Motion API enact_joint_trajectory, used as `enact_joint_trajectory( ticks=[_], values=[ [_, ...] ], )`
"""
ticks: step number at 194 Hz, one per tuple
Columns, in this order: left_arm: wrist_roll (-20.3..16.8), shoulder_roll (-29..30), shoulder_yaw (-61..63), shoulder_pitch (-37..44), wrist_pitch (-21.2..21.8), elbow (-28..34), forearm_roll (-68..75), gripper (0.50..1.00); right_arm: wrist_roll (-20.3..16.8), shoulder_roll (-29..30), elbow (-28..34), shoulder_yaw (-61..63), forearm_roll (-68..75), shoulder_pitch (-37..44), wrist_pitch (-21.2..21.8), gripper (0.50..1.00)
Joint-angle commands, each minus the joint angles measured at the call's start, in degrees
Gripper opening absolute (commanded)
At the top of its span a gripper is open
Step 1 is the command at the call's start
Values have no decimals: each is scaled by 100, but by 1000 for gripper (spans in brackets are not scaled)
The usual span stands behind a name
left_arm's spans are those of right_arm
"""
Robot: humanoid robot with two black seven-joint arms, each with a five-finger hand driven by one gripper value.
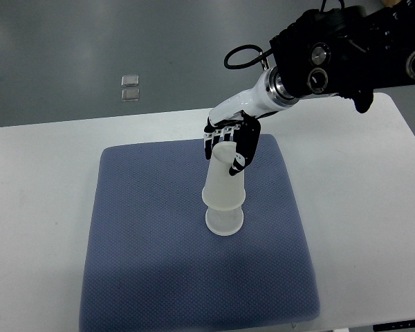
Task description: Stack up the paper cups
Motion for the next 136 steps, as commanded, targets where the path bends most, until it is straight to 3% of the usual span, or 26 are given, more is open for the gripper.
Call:
enact_joint_trajectory(
  ticks=[1, 73, 102, 136],
  values=[
    [-6, 0, -2, 0, 0, 0, 0, 1000, 0, -20, -1, 0, 37, -2, 10, 801],
    [3, 0, -2, 0, 0, 0, 0, 1000, 0, -363, -387, 36, 178, -107, -69, 805],
    [-6, 0, 7, 0, 0, -17, 0, 1000, 0, -802, -968, 616, 978, -468, -588, 803],
    [-6, 0, 7, 0, 0, -26, 0, 1000, 0, -1163, -1864, 1864, 1461, -1786, -1458, 805]
  ],
)
